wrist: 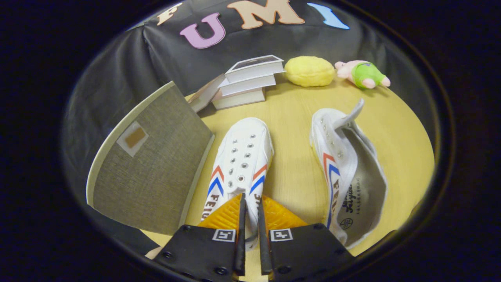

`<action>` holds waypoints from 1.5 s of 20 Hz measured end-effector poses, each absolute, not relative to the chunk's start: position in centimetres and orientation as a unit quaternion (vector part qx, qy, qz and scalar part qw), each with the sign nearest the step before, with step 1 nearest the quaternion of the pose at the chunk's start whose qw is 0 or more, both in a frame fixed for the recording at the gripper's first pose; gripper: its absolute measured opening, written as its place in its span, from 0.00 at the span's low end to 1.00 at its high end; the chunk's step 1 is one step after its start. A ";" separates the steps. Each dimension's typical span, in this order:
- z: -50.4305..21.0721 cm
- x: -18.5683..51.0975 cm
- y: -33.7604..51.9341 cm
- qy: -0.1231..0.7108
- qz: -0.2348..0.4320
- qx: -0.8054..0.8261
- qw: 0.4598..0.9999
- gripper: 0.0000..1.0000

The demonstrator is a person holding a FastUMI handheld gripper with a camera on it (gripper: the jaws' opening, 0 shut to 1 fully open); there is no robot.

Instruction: Open the storage box then place both shoes into the box .Put the left shoe in first, then the right shoe, with the right side of both shoes facing outward in a uniform manner.

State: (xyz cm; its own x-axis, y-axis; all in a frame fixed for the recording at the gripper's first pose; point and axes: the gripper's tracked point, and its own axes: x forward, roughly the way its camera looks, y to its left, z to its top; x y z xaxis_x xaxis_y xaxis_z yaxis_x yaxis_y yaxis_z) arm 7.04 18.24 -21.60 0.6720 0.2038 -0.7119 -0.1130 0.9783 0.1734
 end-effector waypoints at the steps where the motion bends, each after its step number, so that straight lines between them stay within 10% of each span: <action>1: -21.8 7.3 18.2 0.393 0.090 0.062 0.913 0.13; 30: -5.2 4.3 33.5 0.362 0.265 0.313 0.837 0.05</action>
